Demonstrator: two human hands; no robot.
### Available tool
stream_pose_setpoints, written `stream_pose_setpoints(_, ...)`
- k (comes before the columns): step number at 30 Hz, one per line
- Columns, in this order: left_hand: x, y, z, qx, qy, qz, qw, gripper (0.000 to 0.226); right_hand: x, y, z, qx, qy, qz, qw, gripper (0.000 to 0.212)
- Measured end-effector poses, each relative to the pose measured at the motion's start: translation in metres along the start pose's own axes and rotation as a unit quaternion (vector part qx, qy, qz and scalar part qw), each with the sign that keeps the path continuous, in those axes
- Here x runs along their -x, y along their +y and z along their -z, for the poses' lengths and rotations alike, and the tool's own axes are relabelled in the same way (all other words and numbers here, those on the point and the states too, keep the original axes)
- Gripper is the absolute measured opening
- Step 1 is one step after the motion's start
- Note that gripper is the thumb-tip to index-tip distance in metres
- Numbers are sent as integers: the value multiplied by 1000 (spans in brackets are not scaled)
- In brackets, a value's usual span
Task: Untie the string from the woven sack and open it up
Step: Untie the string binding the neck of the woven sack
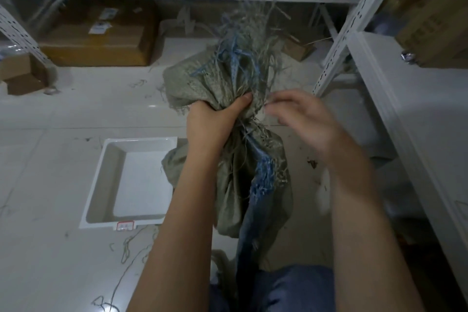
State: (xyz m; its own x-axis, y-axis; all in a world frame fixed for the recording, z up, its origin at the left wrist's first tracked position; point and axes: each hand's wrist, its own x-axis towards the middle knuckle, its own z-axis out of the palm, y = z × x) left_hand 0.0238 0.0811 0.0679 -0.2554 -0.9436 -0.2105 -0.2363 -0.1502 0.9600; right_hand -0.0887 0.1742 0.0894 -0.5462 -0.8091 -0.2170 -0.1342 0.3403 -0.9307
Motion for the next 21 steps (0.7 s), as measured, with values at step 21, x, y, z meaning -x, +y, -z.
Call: stream_pose_setpoints(21,-7,7,17,-24,-266,-64,961,15,-13,12,-11,111,11,46,993,41)
